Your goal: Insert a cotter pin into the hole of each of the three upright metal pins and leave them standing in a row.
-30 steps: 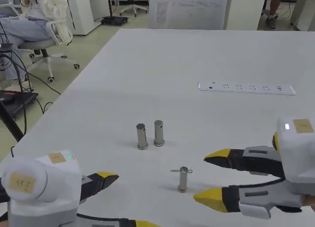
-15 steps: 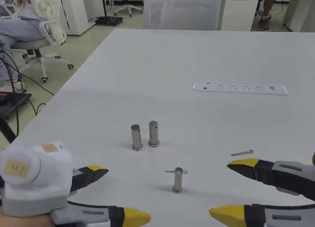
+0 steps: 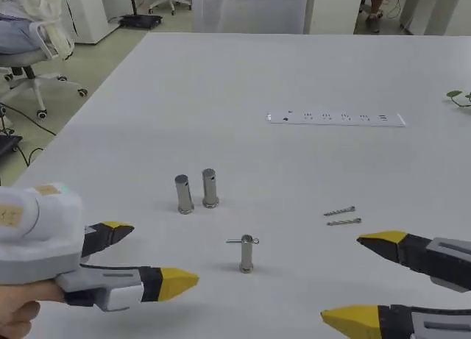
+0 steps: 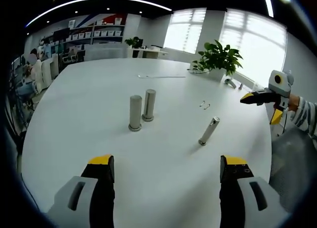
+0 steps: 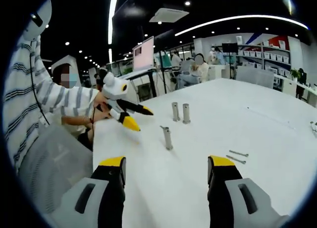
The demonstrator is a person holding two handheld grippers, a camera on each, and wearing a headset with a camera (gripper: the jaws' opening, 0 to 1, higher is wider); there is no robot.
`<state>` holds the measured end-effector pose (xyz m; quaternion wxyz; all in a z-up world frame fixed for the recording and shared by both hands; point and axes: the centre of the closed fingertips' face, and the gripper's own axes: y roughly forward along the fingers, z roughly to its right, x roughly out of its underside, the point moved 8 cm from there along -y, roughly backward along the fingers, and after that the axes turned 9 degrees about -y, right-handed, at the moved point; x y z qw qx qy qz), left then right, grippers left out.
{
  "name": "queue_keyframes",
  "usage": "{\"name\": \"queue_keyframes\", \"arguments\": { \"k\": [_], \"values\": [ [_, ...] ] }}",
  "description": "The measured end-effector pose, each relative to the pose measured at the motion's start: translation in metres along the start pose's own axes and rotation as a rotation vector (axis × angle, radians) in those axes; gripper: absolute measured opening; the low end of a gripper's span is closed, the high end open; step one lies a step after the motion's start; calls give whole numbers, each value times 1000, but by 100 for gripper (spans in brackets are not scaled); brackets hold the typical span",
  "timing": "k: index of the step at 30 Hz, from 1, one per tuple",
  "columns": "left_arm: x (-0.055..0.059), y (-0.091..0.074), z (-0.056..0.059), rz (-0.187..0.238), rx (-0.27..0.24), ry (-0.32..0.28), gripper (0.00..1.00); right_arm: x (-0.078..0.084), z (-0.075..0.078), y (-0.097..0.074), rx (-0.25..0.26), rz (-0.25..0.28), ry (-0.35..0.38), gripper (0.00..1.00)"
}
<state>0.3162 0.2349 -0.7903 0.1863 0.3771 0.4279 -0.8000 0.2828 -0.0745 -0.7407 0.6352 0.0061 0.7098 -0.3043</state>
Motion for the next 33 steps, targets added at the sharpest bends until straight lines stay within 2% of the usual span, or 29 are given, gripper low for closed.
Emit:
{"name": "queue_keyframes", "arguments": {
  "k": [10,16,21,26,29,32,33],
  "values": [
    [-11,13,-8,2,-22,33,81,7,-6,-14,46,-2,40,75],
    [-15,23,-11,-6,-10,45,76,9,-8,-19,68,7,62,77],
    [-16,33,-15,-39,-4,76,69,8,-13,-21,72,5,59,81],
    [-21,40,-20,-51,-30,102,66,9,-15,-23,94,-3,67,88],
    [-24,44,-23,-40,-35,81,63,10,-16,-24,106,9,83,92],
    [-22,49,-26,-55,-50,66,59,10,-15,-25,126,13,99,96],
    [-23,51,-26,-40,-55,70,59,11,-15,-25,132,9,101,97]
  ]
}}
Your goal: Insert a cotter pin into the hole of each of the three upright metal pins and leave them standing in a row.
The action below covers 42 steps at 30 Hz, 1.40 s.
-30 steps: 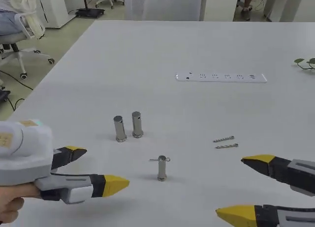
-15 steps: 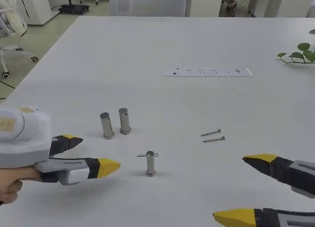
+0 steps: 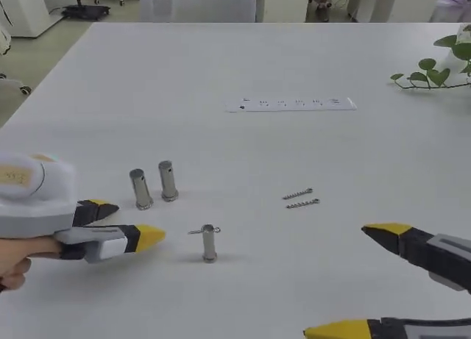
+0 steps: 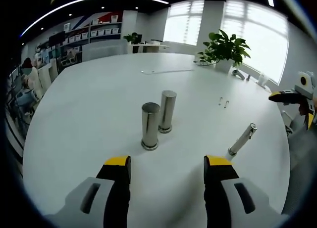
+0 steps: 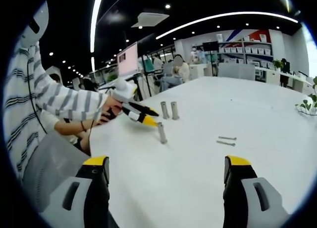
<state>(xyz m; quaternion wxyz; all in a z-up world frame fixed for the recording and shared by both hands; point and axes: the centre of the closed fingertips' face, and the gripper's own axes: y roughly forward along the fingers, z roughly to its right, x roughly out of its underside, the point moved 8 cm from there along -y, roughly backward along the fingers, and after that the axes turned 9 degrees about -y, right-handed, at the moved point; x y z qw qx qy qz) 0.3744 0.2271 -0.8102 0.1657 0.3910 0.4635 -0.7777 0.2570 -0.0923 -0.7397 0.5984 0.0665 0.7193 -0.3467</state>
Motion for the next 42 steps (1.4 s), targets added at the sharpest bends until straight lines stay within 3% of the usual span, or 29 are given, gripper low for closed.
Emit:
{"name": "queue_keyframes", "arguments": {
  "k": [3,5,7,13,20,34,37,42],
  "values": [
    [-4,3,0,35,15,-64,60,2,-1,0,2,-9,7,100],
    [-6,6,-3,34,2,-54,58,4,-2,0,1,-25,7,100],
    [-6,8,-4,32,-21,-4,57,5,-2,0,0,-31,8,100],
    [-8,14,-5,52,-28,-24,49,7,-3,0,4,-36,17,100],
    [-13,17,-6,95,-58,-24,30,13,-2,0,10,-53,32,100],
    [-21,21,-7,128,-102,14,15,18,-2,-1,9,-55,46,99],
    [-23,20,-10,140,-104,-13,12,19,-3,-1,10,-59,49,99],
    [-23,21,-9,137,-103,-7,12,21,-3,-2,16,-64,65,99]
  ]
}}
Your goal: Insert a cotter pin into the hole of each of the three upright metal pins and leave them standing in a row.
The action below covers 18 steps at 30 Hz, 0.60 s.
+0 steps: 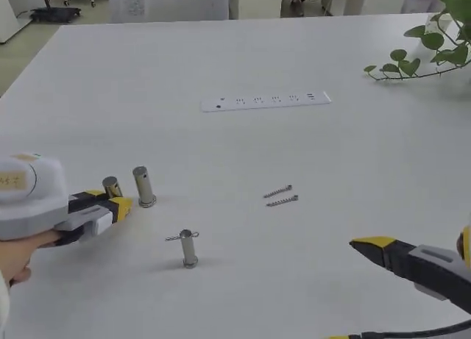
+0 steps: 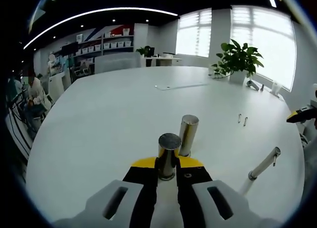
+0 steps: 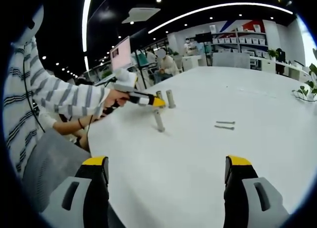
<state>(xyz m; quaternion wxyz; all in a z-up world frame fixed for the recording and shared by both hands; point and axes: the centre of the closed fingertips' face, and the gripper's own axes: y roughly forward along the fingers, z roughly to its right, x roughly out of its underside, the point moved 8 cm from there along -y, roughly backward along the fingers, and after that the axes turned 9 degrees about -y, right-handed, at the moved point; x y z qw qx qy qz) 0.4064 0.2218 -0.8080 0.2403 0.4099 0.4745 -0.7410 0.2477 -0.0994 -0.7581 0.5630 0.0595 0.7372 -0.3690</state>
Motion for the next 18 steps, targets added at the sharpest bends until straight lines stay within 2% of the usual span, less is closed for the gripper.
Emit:
{"name": "queue_keyframes", "arguments": {
  "k": [8,15,18],
  "values": [
    [-1,0,1,-2,-15,7,11,3,-2,1,-8,-17,0,99],
    [-1,0,1,-2,-21,-34,11,3,-2,1,-10,-17,1,98],
    [-1,-1,1,-8,-22,-29,11,3,-2,0,-8,-18,1,98]
  ]
}}
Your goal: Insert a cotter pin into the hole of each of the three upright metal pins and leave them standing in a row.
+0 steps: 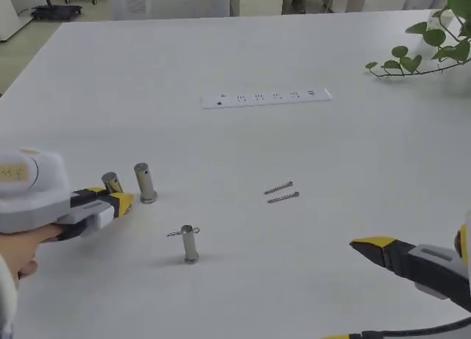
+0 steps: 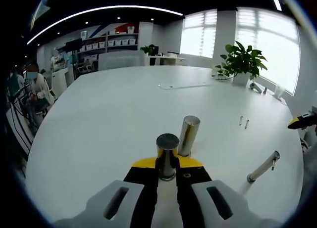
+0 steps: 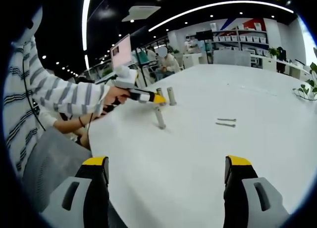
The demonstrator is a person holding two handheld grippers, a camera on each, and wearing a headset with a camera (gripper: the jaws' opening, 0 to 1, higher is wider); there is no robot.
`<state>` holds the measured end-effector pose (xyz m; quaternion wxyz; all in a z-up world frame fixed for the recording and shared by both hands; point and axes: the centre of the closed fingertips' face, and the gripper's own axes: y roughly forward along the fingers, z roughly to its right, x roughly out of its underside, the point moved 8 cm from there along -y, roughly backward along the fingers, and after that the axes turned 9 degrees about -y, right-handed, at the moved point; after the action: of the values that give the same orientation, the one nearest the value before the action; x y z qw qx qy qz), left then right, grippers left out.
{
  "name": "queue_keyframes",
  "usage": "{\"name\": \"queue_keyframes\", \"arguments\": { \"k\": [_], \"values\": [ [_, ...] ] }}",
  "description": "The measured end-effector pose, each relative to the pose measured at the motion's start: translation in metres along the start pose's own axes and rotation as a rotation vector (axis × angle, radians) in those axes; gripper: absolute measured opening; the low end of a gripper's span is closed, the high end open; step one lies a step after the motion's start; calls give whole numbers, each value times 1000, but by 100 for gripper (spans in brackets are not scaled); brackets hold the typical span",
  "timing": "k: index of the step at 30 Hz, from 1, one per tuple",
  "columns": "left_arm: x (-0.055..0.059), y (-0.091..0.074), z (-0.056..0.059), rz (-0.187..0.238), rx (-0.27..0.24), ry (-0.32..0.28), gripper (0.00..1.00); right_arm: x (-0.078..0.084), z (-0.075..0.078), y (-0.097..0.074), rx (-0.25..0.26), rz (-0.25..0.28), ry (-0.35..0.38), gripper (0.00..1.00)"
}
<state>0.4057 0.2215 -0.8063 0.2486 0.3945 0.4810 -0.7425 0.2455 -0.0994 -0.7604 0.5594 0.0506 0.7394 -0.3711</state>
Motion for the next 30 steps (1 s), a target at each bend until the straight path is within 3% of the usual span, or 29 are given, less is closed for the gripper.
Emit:
{"name": "queue_keyframes", "arguments": {
  "k": [5,14,22,30],
  "values": [
    [0,-5,1,-11,-3,18,11,1,1,-1,3,-1,1,98],
    [-5,-22,6,4,-28,-25,11,-1,0,0,-9,-4,-6,99],
    [0,-42,14,-22,-28,14,11,0,-4,1,-27,-11,-18,98],
    [8,-65,20,-6,-34,-1,11,-1,-5,2,-47,-5,-19,98]
  ]
}}
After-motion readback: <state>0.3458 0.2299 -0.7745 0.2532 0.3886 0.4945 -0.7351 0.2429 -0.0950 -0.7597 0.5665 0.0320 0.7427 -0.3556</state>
